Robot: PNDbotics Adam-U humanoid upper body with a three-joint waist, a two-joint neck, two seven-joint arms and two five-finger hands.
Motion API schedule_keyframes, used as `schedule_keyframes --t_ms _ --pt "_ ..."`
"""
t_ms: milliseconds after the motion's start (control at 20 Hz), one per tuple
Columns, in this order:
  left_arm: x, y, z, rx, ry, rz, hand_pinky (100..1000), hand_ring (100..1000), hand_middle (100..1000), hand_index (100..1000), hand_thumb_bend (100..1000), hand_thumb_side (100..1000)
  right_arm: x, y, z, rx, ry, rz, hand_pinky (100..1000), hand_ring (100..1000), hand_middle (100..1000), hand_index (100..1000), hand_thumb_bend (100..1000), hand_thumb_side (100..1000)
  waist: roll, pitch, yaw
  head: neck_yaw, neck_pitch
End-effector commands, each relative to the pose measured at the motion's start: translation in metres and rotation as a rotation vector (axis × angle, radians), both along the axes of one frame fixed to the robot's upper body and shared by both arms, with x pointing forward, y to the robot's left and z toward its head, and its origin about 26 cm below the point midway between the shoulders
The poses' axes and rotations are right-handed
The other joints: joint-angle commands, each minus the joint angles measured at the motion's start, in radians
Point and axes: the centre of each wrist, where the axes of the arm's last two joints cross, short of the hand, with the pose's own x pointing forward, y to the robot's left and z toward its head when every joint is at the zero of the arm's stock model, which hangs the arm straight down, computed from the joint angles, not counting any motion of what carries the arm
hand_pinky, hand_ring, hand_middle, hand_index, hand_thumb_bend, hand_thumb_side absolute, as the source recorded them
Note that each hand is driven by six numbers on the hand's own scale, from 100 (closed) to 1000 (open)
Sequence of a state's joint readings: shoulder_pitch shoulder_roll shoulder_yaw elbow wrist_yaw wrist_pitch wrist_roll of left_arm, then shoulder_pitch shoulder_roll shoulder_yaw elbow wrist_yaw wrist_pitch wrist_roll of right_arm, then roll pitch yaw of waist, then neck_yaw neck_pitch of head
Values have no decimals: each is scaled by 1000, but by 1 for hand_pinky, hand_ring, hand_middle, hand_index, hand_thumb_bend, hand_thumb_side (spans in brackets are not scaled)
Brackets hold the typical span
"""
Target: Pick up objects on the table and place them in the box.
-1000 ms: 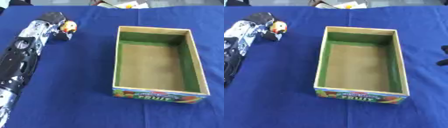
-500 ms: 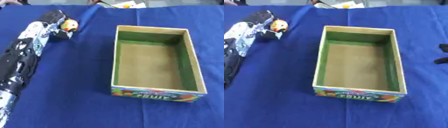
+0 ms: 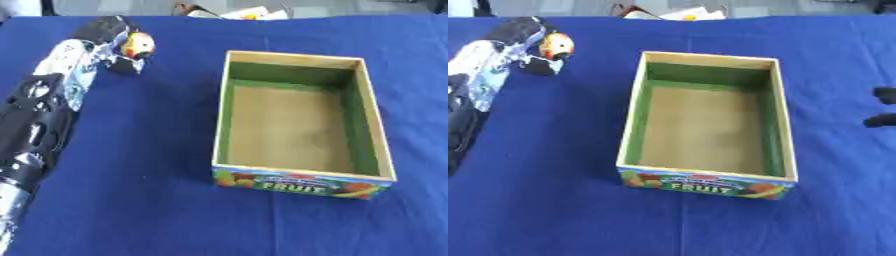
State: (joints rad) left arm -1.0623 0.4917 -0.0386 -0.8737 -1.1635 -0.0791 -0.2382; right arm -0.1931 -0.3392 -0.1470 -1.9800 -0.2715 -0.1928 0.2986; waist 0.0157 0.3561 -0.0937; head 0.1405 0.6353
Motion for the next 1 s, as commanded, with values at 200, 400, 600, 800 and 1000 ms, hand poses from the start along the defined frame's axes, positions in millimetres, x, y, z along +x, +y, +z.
schedule_keyframes --t_ms 200,400,600,800,1000 --pt "-6 -1 29 42 -75 -16 364 590 685 790 100 247 -3 -3 9 -13 -19 2 641 844 659 952 100 1000 0 -31 3 -3 5" --pt "-11 -13 42 41 -127 -89 338 560 637 758 100 252 -3 -4 9 -11 -18 0 641 844 660 951 100 1000 0 -36 3 -8 11" --pt "-20 -39 58 59 -206 -233 311 535 605 730 100 265 -4 -5 9 -5 -17 0 641 843 660 950 100 1000 0 -48 5 -25 33" --pt "-32 -70 68 58 -264 -390 295 516 589 716 100 281 -4 -6 9 7 -10 5 641 842 662 948 100 1000 -1 -68 6 -58 59" --pt "-53 -102 81 4 -270 -542 297 509 585 710 100 284 -5 -9 10 22 -3 11 640 840 663 945 100 1000 -2 -94 9 -72 82"
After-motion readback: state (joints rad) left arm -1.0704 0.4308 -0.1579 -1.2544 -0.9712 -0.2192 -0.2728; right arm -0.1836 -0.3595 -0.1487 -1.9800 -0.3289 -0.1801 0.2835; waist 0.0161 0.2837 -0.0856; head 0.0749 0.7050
